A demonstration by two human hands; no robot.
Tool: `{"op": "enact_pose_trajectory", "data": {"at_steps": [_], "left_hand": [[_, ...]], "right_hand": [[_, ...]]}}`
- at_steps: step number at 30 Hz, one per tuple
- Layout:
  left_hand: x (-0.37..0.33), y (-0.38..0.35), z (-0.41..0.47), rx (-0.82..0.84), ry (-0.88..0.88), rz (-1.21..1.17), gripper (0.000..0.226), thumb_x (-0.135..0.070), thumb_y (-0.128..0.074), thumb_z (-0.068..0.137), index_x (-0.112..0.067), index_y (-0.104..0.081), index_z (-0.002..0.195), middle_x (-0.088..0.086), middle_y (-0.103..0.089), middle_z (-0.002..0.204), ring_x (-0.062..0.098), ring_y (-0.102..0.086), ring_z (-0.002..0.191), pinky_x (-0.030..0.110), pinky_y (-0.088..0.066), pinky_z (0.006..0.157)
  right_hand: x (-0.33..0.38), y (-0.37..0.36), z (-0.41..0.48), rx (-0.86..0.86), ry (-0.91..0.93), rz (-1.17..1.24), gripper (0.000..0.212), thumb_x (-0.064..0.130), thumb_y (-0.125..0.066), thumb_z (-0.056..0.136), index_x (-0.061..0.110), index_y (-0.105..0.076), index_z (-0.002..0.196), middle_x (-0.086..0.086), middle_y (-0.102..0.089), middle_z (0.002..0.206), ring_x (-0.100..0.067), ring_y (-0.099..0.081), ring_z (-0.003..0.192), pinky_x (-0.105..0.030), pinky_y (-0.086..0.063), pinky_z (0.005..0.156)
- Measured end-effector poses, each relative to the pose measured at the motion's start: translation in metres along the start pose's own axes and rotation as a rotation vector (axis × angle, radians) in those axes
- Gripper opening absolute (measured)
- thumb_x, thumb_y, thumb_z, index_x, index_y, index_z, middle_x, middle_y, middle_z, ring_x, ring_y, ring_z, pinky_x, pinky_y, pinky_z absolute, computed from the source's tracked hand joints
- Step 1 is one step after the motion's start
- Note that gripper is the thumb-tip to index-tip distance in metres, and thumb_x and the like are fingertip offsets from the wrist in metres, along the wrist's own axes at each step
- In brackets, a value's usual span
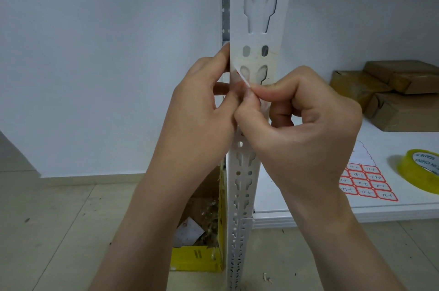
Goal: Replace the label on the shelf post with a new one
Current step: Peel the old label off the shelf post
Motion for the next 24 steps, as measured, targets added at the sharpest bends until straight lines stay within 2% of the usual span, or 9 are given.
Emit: {"op": "enact_pose_trajectory", "data": {"at_steps": [4,6,9,13,17,20,24], "left_hand": [[-0.001,0.002,-0.001,-0.021,0.02,0.001,0.045,-0.015,-0.066,0.098,-0.037,-0.064,0.137,-0.015,-0.071,0.122,0.002,-0.07,0.1,0.013,-0.059,0.076],[-0.002,0.003,0.0,-0.033,0.024,0.005,0.047,-0.017,-0.069,0.096,-0.037,-0.063,0.138,-0.018,-0.071,0.121,0.003,-0.071,0.102,0.016,-0.061,0.075],[-0.001,-0.003,0.001,-0.009,0.042,0.008,0.053,-0.021,-0.072,0.092,-0.033,-0.059,0.142,-0.016,-0.072,0.125,0.008,-0.07,0.107,0.026,-0.065,0.081],[-0.004,-0.001,0.005,-0.093,0.054,0.012,0.058,-0.038,-0.074,0.091,-0.028,-0.055,0.145,-0.014,-0.071,0.127,0.004,-0.07,0.108,0.021,-0.063,0.085],[-0.007,-0.001,0.005,-0.202,0.07,-0.015,0.046,-0.047,-0.071,0.092,-0.027,-0.065,0.133,-0.014,-0.075,0.117,0.005,-0.072,0.104,0.029,-0.064,0.088],[-0.007,-0.001,0.005,-0.249,0.071,-0.064,0.031,-0.041,-0.071,0.094,-0.026,-0.072,0.122,-0.014,-0.078,0.105,0.004,-0.074,0.097,0.031,-0.065,0.084],[-0.01,0.0,0.004,-0.247,0.041,-0.064,0.02,-0.036,-0.067,0.098,-0.027,-0.077,0.112,-0.017,-0.08,0.096,0.0,-0.074,0.092,0.021,-0.06,0.082]], "right_hand": [[-0.003,0.003,0.001,0.0,0.001,0.011,0.017,0.004,-0.079,0.085,0.0,-0.068,0.072,-0.002,-0.051,0.052,-0.016,-0.044,0.048,-0.02,-0.039,0.052],[-0.003,0.004,0.0,0.004,0.002,0.021,0.016,0.003,-0.078,0.085,0.001,-0.069,0.073,-0.003,-0.052,0.053,-0.017,-0.045,0.05,-0.019,-0.039,0.052],[-0.002,0.009,0.002,-0.022,-0.018,0.057,0.015,0.002,-0.075,0.086,0.002,-0.066,0.074,-0.01,-0.051,0.051,-0.022,-0.048,0.052,-0.023,-0.04,0.051],[-0.009,0.016,0.007,-0.045,-0.106,0.156,0.015,0.002,-0.072,0.091,0.013,-0.062,0.088,-0.003,-0.056,0.06,-0.018,-0.052,0.053,-0.019,-0.041,0.05],[-0.022,0.018,0.01,-0.059,-0.211,0.208,0.011,0.009,-0.068,0.096,0.015,-0.059,0.096,-0.007,-0.049,0.061,-0.016,-0.047,0.051,-0.016,-0.036,0.051],[-0.026,0.019,0.009,-0.059,-0.251,0.257,0.023,0.0,-0.063,0.096,0.018,-0.055,0.109,-0.009,-0.048,0.063,-0.01,-0.044,0.05,-0.013,-0.035,0.054],[-0.03,0.019,0.008,-0.04,-0.276,0.269,0.034,-0.005,-0.06,0.094,0.017,-0.051,0.118,-0.008,-0.044,0.059,-0.012,-0.043,0.05,-0.014,-0.036,0.054]]}}
Point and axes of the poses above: each hand's wrist, its own z-axis towards the middle knuckle, its own y-axis out of the back of the hand, x = y × z, the point moved 9 cm from there along z, towards the middle knuckle
